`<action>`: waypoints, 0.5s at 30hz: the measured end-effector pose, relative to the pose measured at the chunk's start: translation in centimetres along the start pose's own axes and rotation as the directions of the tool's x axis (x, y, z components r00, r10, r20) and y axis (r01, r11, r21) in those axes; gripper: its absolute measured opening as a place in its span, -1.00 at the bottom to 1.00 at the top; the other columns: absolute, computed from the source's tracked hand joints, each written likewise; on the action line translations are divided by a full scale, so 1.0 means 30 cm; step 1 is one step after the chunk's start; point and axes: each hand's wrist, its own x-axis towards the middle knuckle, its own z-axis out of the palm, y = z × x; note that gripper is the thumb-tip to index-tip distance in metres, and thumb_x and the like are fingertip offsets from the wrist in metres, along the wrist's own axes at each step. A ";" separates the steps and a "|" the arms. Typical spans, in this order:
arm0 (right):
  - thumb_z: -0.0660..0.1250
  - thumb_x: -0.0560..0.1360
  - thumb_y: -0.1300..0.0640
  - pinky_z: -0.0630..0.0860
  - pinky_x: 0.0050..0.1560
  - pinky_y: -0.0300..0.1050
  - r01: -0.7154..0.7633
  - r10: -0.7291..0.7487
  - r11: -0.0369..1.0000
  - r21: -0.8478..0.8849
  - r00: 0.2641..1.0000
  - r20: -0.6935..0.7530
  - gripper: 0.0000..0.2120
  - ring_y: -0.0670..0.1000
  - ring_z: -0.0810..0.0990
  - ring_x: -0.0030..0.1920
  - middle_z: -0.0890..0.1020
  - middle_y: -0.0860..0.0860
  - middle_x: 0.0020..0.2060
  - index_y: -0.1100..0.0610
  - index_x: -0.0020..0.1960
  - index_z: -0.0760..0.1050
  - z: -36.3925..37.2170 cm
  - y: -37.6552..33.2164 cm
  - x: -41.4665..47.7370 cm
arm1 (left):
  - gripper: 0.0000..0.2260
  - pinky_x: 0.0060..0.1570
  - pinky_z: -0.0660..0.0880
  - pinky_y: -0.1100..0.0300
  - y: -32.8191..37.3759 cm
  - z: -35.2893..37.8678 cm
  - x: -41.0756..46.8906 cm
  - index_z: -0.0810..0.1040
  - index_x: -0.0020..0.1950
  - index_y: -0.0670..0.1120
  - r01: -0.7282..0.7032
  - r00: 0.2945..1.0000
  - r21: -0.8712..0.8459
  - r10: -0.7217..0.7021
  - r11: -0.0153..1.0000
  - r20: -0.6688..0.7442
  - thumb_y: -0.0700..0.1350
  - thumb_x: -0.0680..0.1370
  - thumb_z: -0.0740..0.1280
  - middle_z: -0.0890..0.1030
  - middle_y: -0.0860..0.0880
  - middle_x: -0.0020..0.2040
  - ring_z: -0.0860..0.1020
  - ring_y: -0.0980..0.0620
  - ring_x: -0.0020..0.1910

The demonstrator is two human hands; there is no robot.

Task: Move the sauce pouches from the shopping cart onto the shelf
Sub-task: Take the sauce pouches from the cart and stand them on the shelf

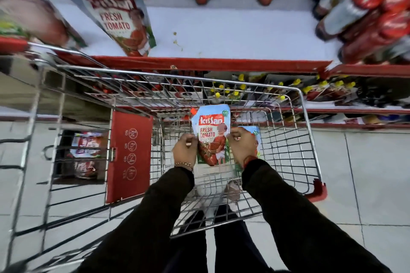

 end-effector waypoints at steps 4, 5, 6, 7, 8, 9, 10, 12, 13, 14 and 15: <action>0.35 0.56 0.22 0.55 0.01 -0.30 0.102 -0.097 0.989 0.102 0.994 -0.053 -0.89 0.00 0.62 -0.02 0.62 -0.04 -0.08 0.16 0.08 0.58 -0.065 -0.129 -0.088 | -0.87 -0.14 0.37 0.29 0.129 -0.105 -0.076 0.61 0.04 -0.21 -0.194 0.977 -0.017 0.191 0.981 -0.098 -0.18 0.59 0.32 0.67 -0.13 -0.02 0.53 0.05 -0.10; 0.36 0.55 0.22 0.59 0.05 -0.18 0.143 -0.135 0.983 0.114 0.988 -0.076 -0.90 -0.02 0.63 -0.03 0.64 -0.05 -0.08 0.13 0.06 0.58 -0.087 -0.169 -0.115 | -0.88 -0.13 0.40 0.26 0.165 -0.135 -0.097 0.60 0.05 -0.19 -0.233 0.967 -0.046 0.227 0.971 -0.114 -0.17 0.60 0.32 0.65 -0.10 -0.06 0.53 0.05 -0.11; 0.36 0.55 0.21 0.61 0.08 -0.12 0.183 -0.171 0.975 0.129 0.980 -0.097 -0.91 -0.03 0.64 -0.04 0.65 -0.05 -0.08 0.10 0.05 0.58 -0.107 -0.208 -0.140 | -0.88 -0.15 0.40 0.26 0.200 -0.163 -0.116 0.59 0.05 -0.17 -0.277 0.954 -0.061 0.267 0.959 -0.137 -0.15 0.60 0.31 0.64 -0.07 -0.09 0.53 0.05 -0.14; 0.37 0.55 0.20 0.62 0.10 -0.09 0.221 -0.205 0.964 0.144 0.971 -0.121 -0.91 -0.04 0.65 -0.03 0.67 -0.05 -0.06 0.07 0.04 0.58 -0.127 -0.244 -0.157 | -0.88 -0.18 0.39 0.28 0.237 -0.189 -0.130 0.59 0.05 -0.15 -0.318 0.938 -0.065 0.305 0.946 -0.163 -0.13 0.60 0.31 0.62 -0.04 -0.12 0.53 0.06 -0.18; 0.38 0.54 0.18 0.62 0.11 -0.09 0.265 -0.242 0.953 0.149 0.958 -0.154 -0.90 -0.06 0.66 -0.02 0.69 -0.05 -0.05 0.05 0.04 0.59 -0.147 -0.281 -0.170 | -0.88 -0.23 0.38 0.34 0.275 -0.212 -0.141 0.59 0.04 -0.13 -0.357 0.922 -0.077 0.338 0.931 -0.189 -0.12 0.61 0.30 0.61 -0.01 -0.15 0.52 0.08 -0.21; 0.39 0.54 0.15 0.62 0.10 -0.11 0.309 -0.279 0.940 0.144 0.940 -0.195 -0.90 -0.09 0.67 -0.03 0.70 -0.09 -0.06 0.04 0.05 0.60 -0.164 -0.312 -0.177 | -0.90 -0.25 0.39 0.38 0.311 -0.230 -0.148 0.59 0.04 -0.11 -0.386 0.909 -0.102 0.359 0.917 -0.212 -0.12 0.60 0.31 0.60 0.01 -0.17 0.52 0.10 -0.24; 0.40 0.53 0.13 0.64 0.07 -0.13 0.354 -0.316 0.924 0.143 0.919 -0.235 -0.90 -0.16 0.67 -0.06 0.70 -0.15 -0.09 0.02 0.04 0.62 -0.185 -0.348 -0.181 | -0.91 -0.24 0.41 0.38 0.353 -0.250 -0.151 0.60 0.04 -0.09 -0.417 0.894 -0.126 0.382 0.900 -0.234 -0.12 0.60 0.31 0.61 0.02 -0.18 0.53 0.12 -0.24; 0.40 0.53 0.10 0.66 0.04 -0.13 0.420 -0.365 0.893 0.162 0.886 -0.286 -0.90 -0.21 0.67 -0.09 0.69 -0.20 -0.13 -0.02 0.03 0.63 -0.224 -0.421 -0.180 | -0.91 -0.20 0.45 0.31 0.431 -0.283 -0.150 0.60 0.04 -0.07 -0.483 0.859 -0.139 0.437 0.865 -0.265 -0.12 0.60 0.31 0.64 -0.01 -0.16 0.56 0.11 -0.22; 0.40 0.52 0.09 0.67 0.05 -0.10 0.444 -0.382 0.880 0.170 0.873 -0.304 -0.90 -0.19 0.67 -0.08 0.70 -0.17 -0.12 -0.02 0.02 0.64 -0.245 -0.461 -0.173 | -0.90 -0.19 0.46 0.28 0.474 -0.296 -0.141 0.59 0.04 -0.07 -0.509 0.845 -0.139 0.462 0.849 -0.271 -0.11 0.60 0.30 0.65 -0.04 -0.14 0.57 0.07 -0.20; 0.41 0.52 0.10 0.67 0.06 -0.08 0.465 -0.397 0.869 0.168 0.859 -0.324 -0.91 -0.15 0.68 -0.07 0.72 -0.13 -0.11 -0.01 0.02 0.64 -0.261 -0.496 -0.164 | -0.90 -0.17 0.46 0.26 0.513 -0.307 -0.131 0.59 0.03 -0.08 -0.529 0.833 -0.140 0.480 0.837 -0.277 -0.11 0.60 0.30 0.66 -0.06 -0.13 0.59 0.05 -0.18; 0.42 0.51 0.10 0.67 0.05 -0.06 0.487 -0.412 0.858 0.163 0.842 -0.348 -0.91 -0.14 0.69 -0.08 0.72 -0.11 -0.11 0.00 0.00 0.65 -0.279 -0.534 -0.152 | -0.91 -0.15 0.47 0.25 0.556 -0.317 -0.117 0.59 0.02 -0.08 -0.548 0.820 -0.144 0.495 0.824 -0.289 -0.11 0.60 0.30 0.67 -0.06 -0.13 0.60 0.04 -0.18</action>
